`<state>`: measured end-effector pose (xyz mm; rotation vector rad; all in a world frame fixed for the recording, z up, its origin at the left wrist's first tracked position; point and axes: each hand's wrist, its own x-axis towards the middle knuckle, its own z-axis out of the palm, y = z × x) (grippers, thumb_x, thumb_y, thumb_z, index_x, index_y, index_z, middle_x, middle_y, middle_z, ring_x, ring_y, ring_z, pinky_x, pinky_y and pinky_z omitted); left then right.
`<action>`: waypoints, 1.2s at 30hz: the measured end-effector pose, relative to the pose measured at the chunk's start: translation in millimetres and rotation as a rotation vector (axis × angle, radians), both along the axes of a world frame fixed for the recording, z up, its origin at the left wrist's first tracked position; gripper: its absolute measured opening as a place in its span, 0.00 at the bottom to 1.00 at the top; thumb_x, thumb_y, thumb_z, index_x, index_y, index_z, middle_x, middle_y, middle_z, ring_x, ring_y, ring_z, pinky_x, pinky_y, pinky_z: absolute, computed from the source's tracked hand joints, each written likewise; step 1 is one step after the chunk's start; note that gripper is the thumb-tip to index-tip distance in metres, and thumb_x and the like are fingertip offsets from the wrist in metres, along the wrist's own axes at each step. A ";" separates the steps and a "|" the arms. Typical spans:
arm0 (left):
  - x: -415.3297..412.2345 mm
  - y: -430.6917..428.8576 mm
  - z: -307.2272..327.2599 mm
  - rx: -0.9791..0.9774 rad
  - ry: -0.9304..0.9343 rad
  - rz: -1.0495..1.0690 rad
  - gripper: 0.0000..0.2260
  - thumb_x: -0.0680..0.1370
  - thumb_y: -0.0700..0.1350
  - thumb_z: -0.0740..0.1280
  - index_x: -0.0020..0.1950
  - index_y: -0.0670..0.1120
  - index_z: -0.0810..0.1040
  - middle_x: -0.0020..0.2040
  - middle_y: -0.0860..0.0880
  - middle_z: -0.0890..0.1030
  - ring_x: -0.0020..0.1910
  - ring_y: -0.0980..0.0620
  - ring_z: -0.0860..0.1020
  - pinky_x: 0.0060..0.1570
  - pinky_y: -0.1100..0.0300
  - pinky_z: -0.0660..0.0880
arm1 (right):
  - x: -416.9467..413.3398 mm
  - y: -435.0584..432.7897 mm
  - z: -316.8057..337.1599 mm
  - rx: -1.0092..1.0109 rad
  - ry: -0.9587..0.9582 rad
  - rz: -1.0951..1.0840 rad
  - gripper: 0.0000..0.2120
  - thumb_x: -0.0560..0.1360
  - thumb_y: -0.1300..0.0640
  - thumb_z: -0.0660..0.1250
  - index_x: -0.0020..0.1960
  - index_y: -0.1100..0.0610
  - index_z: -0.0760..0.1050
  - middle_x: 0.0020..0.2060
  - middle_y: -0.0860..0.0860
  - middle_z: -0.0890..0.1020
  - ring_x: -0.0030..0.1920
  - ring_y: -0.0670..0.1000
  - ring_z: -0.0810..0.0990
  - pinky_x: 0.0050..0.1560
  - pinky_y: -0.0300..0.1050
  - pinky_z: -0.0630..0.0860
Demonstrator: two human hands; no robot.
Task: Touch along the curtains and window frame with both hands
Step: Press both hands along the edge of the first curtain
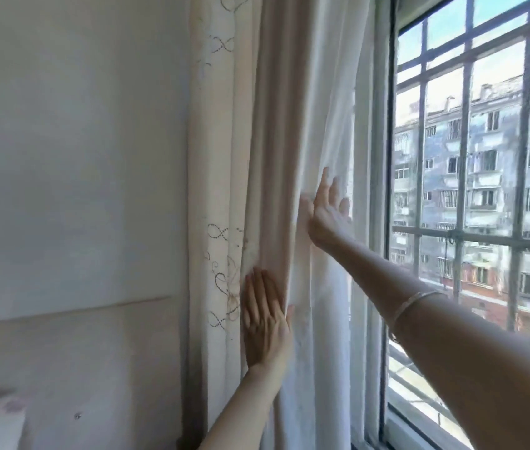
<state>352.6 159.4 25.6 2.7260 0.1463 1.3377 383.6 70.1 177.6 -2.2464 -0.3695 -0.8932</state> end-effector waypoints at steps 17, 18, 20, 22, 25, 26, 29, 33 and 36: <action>179.3 129.7 33.4 -0.026 -0.077 0.322 0.31 0.63 0.48 0.77 0.60 0.34 0.74 0.61 0.37 0.77 0.59 0.38 0.76 0.50 0.44 0.76 | 204.3 146.8 22.8 -0.033 -0.071 0.212 0.33 0.76 0.39 0.46 0.74 0.47 0.34 0.76 0.51 0.40 0.73 0.67 0.42 0.70 0.65 0.49; 187.3 135.4 35.5 -0.027 -0.082 0.326 0.31 0.64 0.48 0.77 0.61 0.34 0.73 0.61 0.37 0.77 0.60 0.38 0.75 0.50 0.44 0.76 | 212.1 152.3 23.4 -0.050 -0.065 0.219 0.33 0.76 0.40 0.46 0.74 0.47 0.34 0.76 0.51 0.39 0.73 0.67 0.41 0.70 0.65 0.48; 204.6 148.5 34.3 -0.004 -0.086 0.346 0.30 0.65 0.48 0.76 0.61 0.34 0.73 0.61 0.37 0.77 0.60 0.38 0.75 0.51 0.45 0.76 | 228.1 164.3 22.6 -0.084 -0.045 0.229 0.33 0.77 0.40 0.46 0.74 0.47 0.33 0.76 0.50 0.39 0.73 0.67 0.41 0.70 0.65 0.48; 223.4 163.0 28.8 0.016 -0.064 0.343 0.25 0.71 0.51 0.69 0.60 0.34 0.74 0.61 0.38 0.77 0.59 0.39 0.76 0.50 0.46 0.77 | 246.1 176.9 19.8 -0.106 -0.021 0.222 0.34 0.76 0.39 0.48 0.74 0.47 0.33 0.76 0.50 0.39 0.73 0.67 0.41 0.71 0.64 0.47; 247.3 187.1 17.5 -0.006 0.028 0.312 0.27 0.76 0.53 0.49 0.58 0.35 0.76 0.59 0.39 0.79 0.58 0.41 0.78 0.47 0.47 0.78 | 273.2 194.6 10.0 -0.128 0.022 0.203 0.35 0.76 0.38 0.50 0.74 0.48 0.34 0.76 0.49 0.38 0.74 0.67 0.41 0.70 0.65 0.47; 255.5 194.6 14.5 -0.017 0.040 0.305 0.27 0.75 0.53 0.49 0.58 0.35 0.76 0.59 0.39 0.79 0.57 0.40 0.78 0.46 0.47 0.78 | 283.5 199.6 6.7 -0.137 0.039 0.200 0.36 0.76 0.38 0.50 0.74 0.47 0.33 0.76 0.49 0.38 0.74 0.66 0.41 0.70 0.65 0.47; 292.7 222.2 7.0 -0.013 0.022 0.294 0.26 0.73 0.51 0.51 0.57 0.35 0.77 0.58 0.39 0.79 0.56 0.40 0.78 0.45 0.46 0.78 | 322.0 222.2 -0.6 -0.160 0.069 0.173 0.37 0.75 0.37 0.50 0.74 0.47 0.33 0.76 0.49 0.39 0.74 0.66 0.41 0.71 0.64 0.47; 334.2 245.0 13.5 -0.045 0.068 0.219 0.29 0.75 0.54 0.47 0.56 0.36 0.78 0.57 0.40 0.80 0.55 0.42 0.79 0.45 0.49 0.79 | 362.2 253.9 -1.9 -0.126 0.116 0.163 0.35 0.76 0.38 0.49 0.74 0.47 0.34 0.76 0.51 0.40 0.74 0.66 0.42 0.70 0.64 0.48; 367.4 274.0 20.4 -0.076 0.081 0.166 0.27 0.72 0.53 0.50 0.56 0.36 0.78 0.57 0.42 0.81 0.55 0.43 0.80 0.44 0.51 0.80 | 395.1 284.9 1.5 -0.123 0.129 0.139 0.33 0.77 0.40 0.49 0.74 0.46 0.34 0.76 0.51 0.40 0.74 0.66 0.43 0.70 0.63 0.50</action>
